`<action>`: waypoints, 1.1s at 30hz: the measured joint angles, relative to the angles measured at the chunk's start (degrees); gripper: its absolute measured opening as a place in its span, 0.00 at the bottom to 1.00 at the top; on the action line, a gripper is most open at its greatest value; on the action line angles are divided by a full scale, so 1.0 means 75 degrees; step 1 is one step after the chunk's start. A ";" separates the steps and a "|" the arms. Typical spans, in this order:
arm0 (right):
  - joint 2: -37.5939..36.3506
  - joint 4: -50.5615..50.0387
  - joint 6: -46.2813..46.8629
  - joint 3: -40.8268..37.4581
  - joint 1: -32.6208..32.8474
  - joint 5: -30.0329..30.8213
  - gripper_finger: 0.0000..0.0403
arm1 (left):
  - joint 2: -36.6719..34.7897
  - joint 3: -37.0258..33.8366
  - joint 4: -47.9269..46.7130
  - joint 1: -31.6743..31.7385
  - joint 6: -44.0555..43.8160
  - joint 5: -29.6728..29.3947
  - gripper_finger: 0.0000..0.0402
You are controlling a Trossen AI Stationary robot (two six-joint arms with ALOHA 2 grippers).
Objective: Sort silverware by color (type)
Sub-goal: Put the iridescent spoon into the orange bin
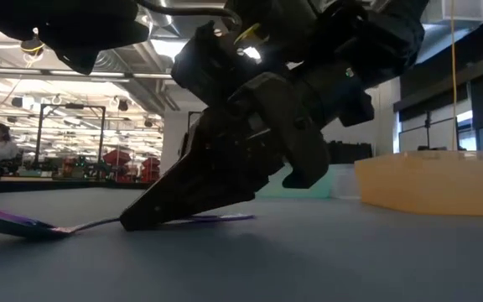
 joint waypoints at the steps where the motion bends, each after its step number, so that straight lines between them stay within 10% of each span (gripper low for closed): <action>1: 0.0049 -0.0012 0.0000 0.0003 -0.0036 -0.0009 0.13 | 0.0000 0.0000 0.0000 0.0000 -0.0003 0.0000 0.31; 15: -0.0045 -0.0364 -0.0215 -0.0004 -0.0020 0.0244 0.01 | 0.0000 0.0000 -0.0006 0.0003 -0.0019 -0.0023 0.31; 33: -0.2222 -0.3711 -0.0653 -0.0064 0.0893 0.2620 0.01 | 0.0003 0.0000 0.0000 -0.0049 -0.0039 0.0003 0.31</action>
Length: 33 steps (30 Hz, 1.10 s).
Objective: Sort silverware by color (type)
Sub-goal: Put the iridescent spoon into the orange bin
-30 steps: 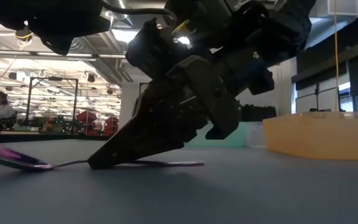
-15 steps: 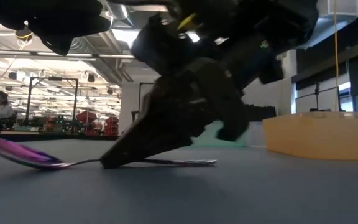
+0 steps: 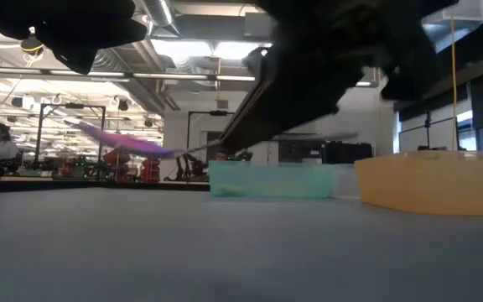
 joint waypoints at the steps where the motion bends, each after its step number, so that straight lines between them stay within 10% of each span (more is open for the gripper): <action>1: -0.0125 -0.0187 0.0028 0.0000 0.0038 0.0077 0.01 | 0.0000 0.0000 0.0000 0.0000 0.0000 -0.0001 0.31; 17: -0.2286 -0.2652 0.0504 -0.0019 0.0587 0.0887 0.01 | 0.0000 0.0000 0.0000 0.0000 0.0000 -0.0001 0.31; 33: -0.5206 -0.2832 0.1518 -0.2790 0.0566 0.2594 0.01 | 0.0000 0.0000 0.0016 0.0018 0.0000 0.0000 0.31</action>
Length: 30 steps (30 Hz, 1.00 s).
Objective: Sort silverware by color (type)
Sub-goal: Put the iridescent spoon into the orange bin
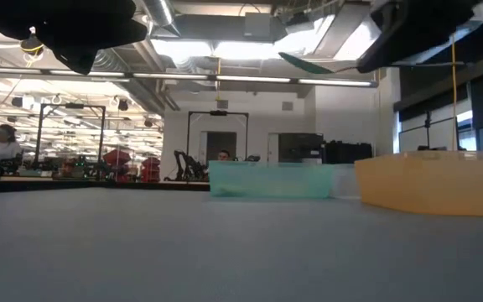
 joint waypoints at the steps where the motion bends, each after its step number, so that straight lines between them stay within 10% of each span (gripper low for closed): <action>1: -0.0195 -0.0039 0.0092 -0.0174 0.0000 0.0125 0.01 | 0.0000 0.0000 0.0015 0.0015 0.0000 0.0000 0.31; 30: -0.1539 -0.1906 0.3111 -0.2574 -0.1533 0.0692 0.03 | 0.0003 0.0000 0.0049 0.0101 -0.0188 0.0009 0.31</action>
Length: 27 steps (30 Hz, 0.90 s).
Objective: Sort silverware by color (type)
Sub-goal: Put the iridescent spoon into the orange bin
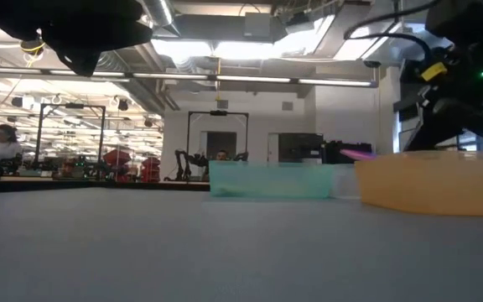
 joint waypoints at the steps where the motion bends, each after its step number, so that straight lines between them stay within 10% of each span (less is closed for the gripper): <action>1: 0.0000 -0.0097 0.0092 -0.0020 0.0000 -0.0042 0.03 | 0.0000 0.0000 -0.0002 0.0000 -0.0009 0.0000 0.31; 10: 0.0003 -0.0226 0.1020 -0.0059 -0.0003 -0.0666 0.06 | 0.0000 0.0000 -0.0003 0.0000 -0.0183 0.0226 0.31; 27: 0.0009 0.1578 0.0214 0.0489 0.0811 -0.0564 0.54 | 0.0000 0.0006 0.0197 0.1046 0.0051 0.1899 0.31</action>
